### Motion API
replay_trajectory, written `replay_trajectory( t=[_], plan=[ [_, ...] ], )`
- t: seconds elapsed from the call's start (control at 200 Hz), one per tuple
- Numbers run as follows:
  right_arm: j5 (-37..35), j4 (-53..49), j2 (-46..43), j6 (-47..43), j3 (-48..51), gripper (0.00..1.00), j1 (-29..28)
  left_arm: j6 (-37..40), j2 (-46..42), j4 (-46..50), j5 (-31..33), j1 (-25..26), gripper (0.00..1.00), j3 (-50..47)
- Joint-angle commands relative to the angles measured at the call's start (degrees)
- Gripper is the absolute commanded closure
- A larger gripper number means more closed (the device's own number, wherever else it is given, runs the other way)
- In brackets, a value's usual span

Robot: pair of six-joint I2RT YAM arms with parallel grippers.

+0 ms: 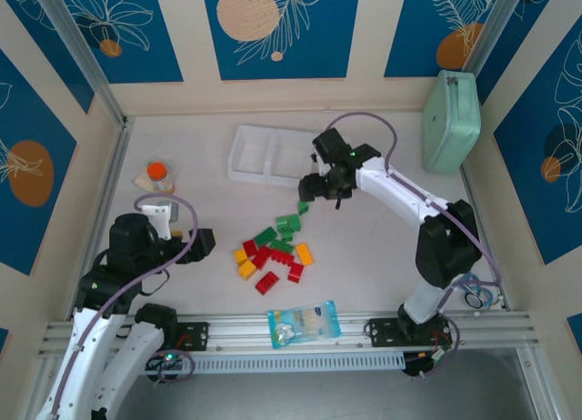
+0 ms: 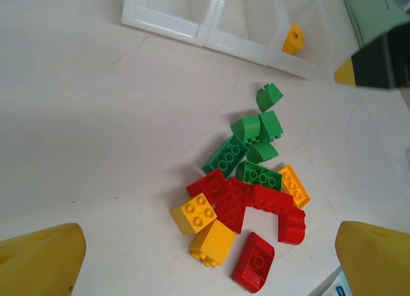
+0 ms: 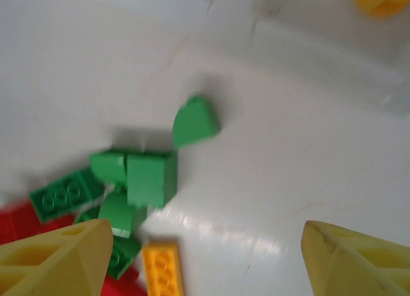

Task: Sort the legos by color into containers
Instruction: Place the lego in the container, then move the lego to the center of the table.

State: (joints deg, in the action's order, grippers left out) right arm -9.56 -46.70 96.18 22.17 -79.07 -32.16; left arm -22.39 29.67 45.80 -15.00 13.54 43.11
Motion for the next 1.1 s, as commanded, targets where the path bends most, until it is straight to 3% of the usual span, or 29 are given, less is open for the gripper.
replay_trajectory(
  t=[0.0,0.29,0.65,0.875,1.096],
  plan=[
    [1.97,0.25,-2.35,0.06,6.06,0.14,-3.08,0.81,-0.77,-1.26,-0.81,0.35,0.00,-0.57],
    [0.33,2.79,-2.93,-0.27,14.48,0.13,-9.57,0.85,-1.02,-1.25,-0.73,0.43,0.00,-0.57],
    [1.49,3.99,3.80,-1.65,14.14,0.20,-12.98,0.77,-1.30,-1.24,-0.47,0.39,0.00,-0.66],
    [0.00,3.51,7.07,-0.16,13.77,0.24,-12.52,0.77,-1.37,-1.26,-0.42,0.35,0.00,-0.66],
    [-2.70,2.33,6.97,3.51,15.67,0.31,-8.56,0.82,-1.39,-1.35,-0.59,0.35,0.00,-0.75]
  ],
)
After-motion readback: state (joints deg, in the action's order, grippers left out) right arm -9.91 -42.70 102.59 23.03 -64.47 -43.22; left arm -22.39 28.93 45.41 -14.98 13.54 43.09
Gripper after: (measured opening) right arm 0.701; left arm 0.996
